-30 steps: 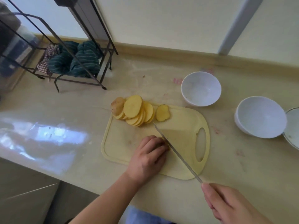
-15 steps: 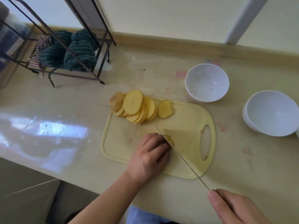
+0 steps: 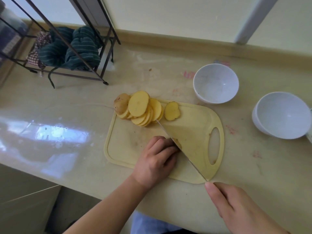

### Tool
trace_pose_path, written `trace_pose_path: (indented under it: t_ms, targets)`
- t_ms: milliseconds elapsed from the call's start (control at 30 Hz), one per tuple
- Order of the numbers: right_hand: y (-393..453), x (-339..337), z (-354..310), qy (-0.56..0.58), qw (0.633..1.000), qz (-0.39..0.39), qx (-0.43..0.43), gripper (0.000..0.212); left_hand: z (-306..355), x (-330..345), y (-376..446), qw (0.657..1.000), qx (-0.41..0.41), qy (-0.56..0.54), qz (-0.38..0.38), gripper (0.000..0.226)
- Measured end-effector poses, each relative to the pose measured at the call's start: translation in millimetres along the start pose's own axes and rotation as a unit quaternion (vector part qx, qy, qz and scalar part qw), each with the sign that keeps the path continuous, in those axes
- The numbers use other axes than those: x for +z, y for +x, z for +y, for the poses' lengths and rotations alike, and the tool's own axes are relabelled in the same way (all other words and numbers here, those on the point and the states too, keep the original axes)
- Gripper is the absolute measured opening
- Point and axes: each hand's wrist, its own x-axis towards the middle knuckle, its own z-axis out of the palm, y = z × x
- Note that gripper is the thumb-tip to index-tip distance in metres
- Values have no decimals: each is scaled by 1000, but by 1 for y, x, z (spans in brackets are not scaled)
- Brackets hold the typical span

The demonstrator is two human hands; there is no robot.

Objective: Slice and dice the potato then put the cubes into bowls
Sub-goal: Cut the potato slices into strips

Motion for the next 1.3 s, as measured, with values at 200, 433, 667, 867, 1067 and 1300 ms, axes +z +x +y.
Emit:
trace_pose_path:
  t_ms: [200,433,667,867,1067,1300]
  targets:
    - [-9,-10,5,8,1000,9,5,64,0,-1,-2,1000,-2,-2,3,8]
    - [-13,-4,0,94,993,-43,60,67,1,-1,-6,1000,-2,15,11,4]
    - [-17,-6,0,61,997,-42,33,60,0,0,-7,999,2,22,25,5]
    - [-19,-7,-1,19,999,-27,16,85,-1,1,-8,1000,2,20,24,6]
    - [-21,-12,0,-63,998,11,-24,57,-3,1,-9,1000,2,12,19,7]
    - [-3,1,-1,-27,999,-26,15,87,-2,1,-6,1000,2,0,17,6]
